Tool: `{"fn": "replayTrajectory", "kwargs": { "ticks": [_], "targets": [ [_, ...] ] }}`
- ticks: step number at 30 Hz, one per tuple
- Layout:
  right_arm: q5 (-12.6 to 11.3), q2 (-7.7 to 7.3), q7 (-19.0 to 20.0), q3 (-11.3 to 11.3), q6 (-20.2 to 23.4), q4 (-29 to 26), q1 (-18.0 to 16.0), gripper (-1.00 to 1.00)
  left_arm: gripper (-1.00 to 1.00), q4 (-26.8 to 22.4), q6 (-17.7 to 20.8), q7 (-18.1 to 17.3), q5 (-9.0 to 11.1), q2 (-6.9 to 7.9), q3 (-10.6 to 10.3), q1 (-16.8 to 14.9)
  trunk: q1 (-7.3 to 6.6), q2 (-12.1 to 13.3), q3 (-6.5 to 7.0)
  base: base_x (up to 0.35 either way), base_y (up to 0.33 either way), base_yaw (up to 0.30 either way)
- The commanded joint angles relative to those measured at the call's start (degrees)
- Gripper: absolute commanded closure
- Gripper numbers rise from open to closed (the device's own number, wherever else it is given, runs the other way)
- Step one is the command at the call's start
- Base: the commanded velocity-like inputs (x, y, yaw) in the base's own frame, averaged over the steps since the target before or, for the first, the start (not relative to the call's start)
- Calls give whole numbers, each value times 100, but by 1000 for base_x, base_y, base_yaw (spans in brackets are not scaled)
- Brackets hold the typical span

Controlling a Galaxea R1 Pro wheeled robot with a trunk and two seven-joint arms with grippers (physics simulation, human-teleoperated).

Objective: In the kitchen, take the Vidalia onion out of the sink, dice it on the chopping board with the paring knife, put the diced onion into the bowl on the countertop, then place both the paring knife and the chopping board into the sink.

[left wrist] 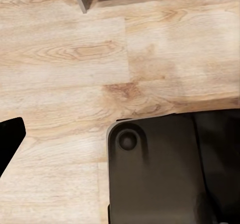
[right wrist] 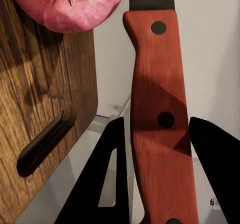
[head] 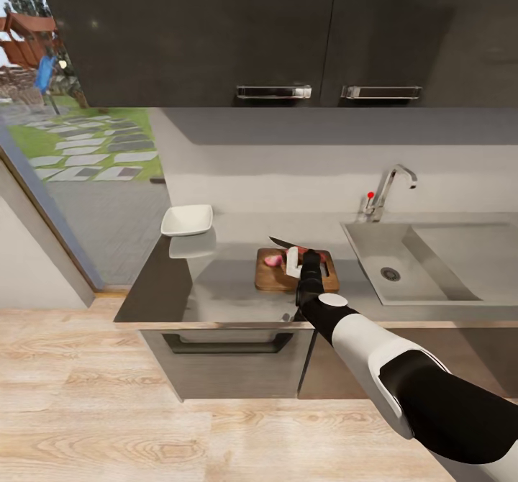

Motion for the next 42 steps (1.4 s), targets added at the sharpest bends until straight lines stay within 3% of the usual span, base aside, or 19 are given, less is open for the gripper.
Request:
{"fn": "replayTrajectory", "kwargs": {
  "ticks": [1,42],
  "targets": [
    [-115,1,-1,13,16,22,0,100,-100,-11,-8,24,59,9,-47,-1,4,-9,-12,0,0,0],
    [-115,1,-2,30,24,47,-4,100,-100,31,-4,14,51,0,-54,-1,4,-9,-12,0,0,0]
  ]
}}
